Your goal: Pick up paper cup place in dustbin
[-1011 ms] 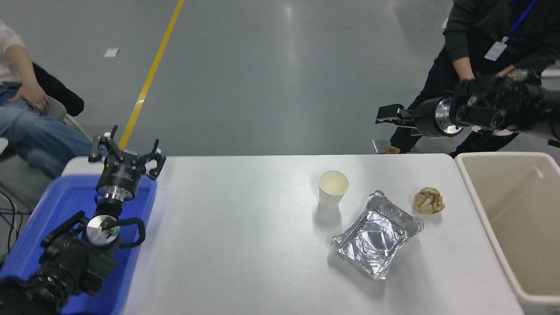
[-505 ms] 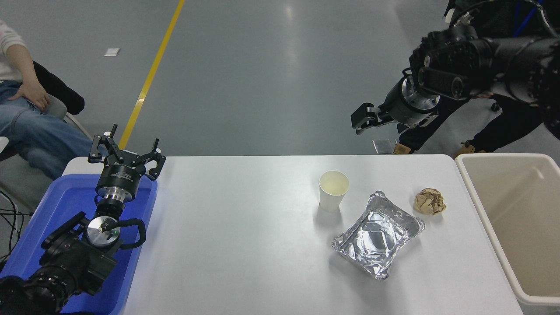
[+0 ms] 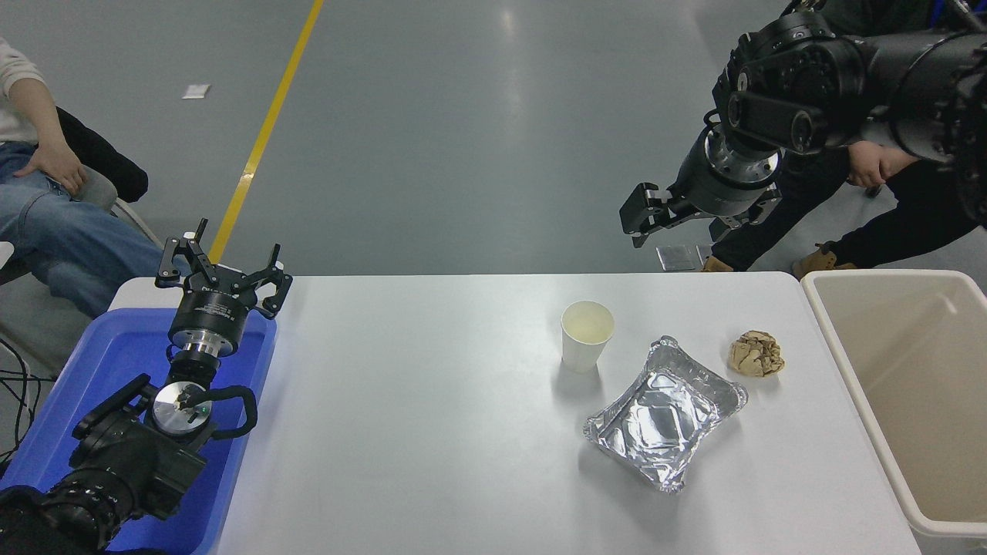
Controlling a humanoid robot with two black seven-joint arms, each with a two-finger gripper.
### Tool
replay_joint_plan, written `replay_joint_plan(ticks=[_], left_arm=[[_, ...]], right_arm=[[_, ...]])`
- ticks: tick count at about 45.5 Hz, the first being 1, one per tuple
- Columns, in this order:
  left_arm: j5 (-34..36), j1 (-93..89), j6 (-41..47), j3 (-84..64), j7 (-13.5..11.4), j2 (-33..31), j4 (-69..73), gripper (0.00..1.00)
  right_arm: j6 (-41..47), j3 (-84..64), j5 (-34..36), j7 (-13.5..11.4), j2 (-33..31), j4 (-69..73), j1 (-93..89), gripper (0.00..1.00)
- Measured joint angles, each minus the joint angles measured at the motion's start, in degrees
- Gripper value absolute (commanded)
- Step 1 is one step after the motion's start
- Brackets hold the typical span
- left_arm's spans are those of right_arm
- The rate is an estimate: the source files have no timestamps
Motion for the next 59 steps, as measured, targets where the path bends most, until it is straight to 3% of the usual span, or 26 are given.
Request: replay_joint_plan(ticks=[14, 39, 59], left_arm=[[0.00, 0.00, -0.02, 0.00, 0.00, 0.00, 0.00, 0.99], [0.00, -0.01, -0.02, 0.00, 0.00, -0.01, 0.00, 0.99], [0.00, 0.01, -0.01, 0.00, 0.00, -0.01, -0.02, 0.99]], right_arm=[[-2.11, 1.83, -0.04, -0.11, 0.06, -1.54, -1.97, 1.00], [-15.90, 2.83, -0.68, -0.14, 0.08, -9.16, -17.79, 1.00], [-20.96, 6.48, -0.95, -0.07, 0.08, -13.61, -27.67, 1.00]])
